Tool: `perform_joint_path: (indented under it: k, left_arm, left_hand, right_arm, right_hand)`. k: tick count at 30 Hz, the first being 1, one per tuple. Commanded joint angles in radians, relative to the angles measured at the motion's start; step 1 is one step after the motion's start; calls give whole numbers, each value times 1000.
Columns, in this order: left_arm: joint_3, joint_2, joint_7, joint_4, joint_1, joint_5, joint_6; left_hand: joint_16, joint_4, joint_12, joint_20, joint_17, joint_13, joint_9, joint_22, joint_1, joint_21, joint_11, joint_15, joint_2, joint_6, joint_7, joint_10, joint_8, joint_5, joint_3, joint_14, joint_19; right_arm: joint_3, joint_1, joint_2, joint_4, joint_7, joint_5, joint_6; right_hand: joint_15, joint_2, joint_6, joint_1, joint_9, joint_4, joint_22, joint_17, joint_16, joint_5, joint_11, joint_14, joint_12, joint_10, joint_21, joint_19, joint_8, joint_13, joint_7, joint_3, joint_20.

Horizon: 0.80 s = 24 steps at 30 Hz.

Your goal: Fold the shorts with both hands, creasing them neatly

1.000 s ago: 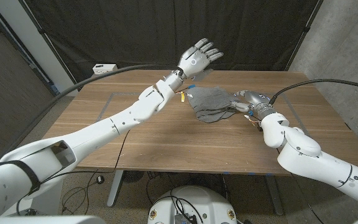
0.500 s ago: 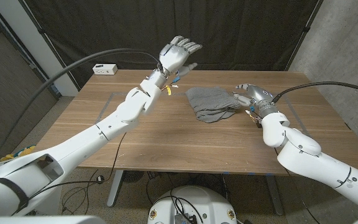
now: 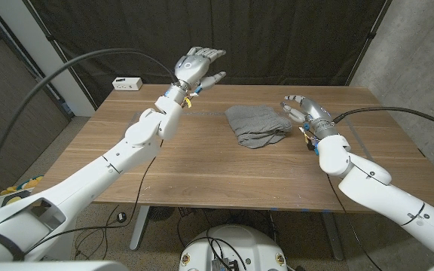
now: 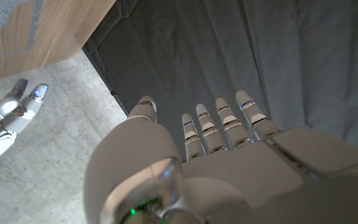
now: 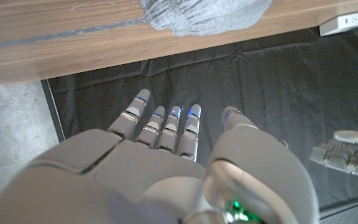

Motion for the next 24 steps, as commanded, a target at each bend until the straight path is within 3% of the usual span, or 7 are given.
perform_joint_path:
  k: [1, 8, 15, 21, 24]
  left_arm:
    - [-131, -15, -24, 17, 67, -394, -126]
    - [-184, -30, -61, 45, 92, -609, -189]
    - [-220, -37, -106, 94, 107, -796, -256]
    - [-228, -29, -160, 140, 102, -907, -305]
    - [-230, -29, -189, 169, 97, -962, -339]
  left_hand:
    - [2, 4, 3, 13, 4, 2, 0, 5, -3, -3, 22, -31, 17, -3, 23, -5, 2, 8, 13, -12, -5]
    - [4, 17, 7, 31, 8, 3, 0, 9, -20, -4, 61, 5, 30, -7, 61, -12, 3, 12, 30, -24, -16]
    - [1, 26, 6, 37, 9, 4, 0, 12, -32, -8, 84, 27, 33, -12, 77, -25, 3, 14, 43, -45, -33]
    - [-2, 36, 5, 33, 9, 4, 0, 14, -45, -11, 104, 48, 31, -24, 94, -38, 0, 14, 52, -68, -51]
    - [-5, 42, 2, 26, 9, 4, -1, 16, -55, -14, 113, 58, 30, -31, 99, -54, -1, 13, 55, -86, -63]
  right_arm:
    - [73, -30, 69, 104, -48, 146, 244]
    - [90, -36, 90, 140, -44, 204, 339]
    - [115, -53, 136, 179, -56, 276, 441]
    - [135, -64, 189, 229, -63, 344, 550]
    - [143, -68, 194, 249, -30, 387, 602]
  right_hand:
    - [-39, 7, 7, 3, 0, -2, 1, 1, 0, 7, 5, 7, 1, 5, 4, 6, 5, 2, 4, 7, -2]
    - [-30, 7, 6, 1, 0, -3, 1, 2, 0, 4, 13, 8, 0, 5, 2, 3, 2, 3, 10, 8, -2]
    - [-21, 2, 1, -6, 0, -2, 2, 3, -1, 1, 23, 7, -2, 2, 1, -1, -2, 3, 16, 5, 0]
    - [-8, -4, -6, -14, 0, -2, 2, 4, 0, -2, 34, 9, -6, -6, 0, -4, -6, 3, 23, 1, 1]
    - [3, -9, -15, -24, 0, 1, 2, 6, -1, -5, 43, 7, -8, -10, -1, -7, -10, 3, 30, -4, 1]
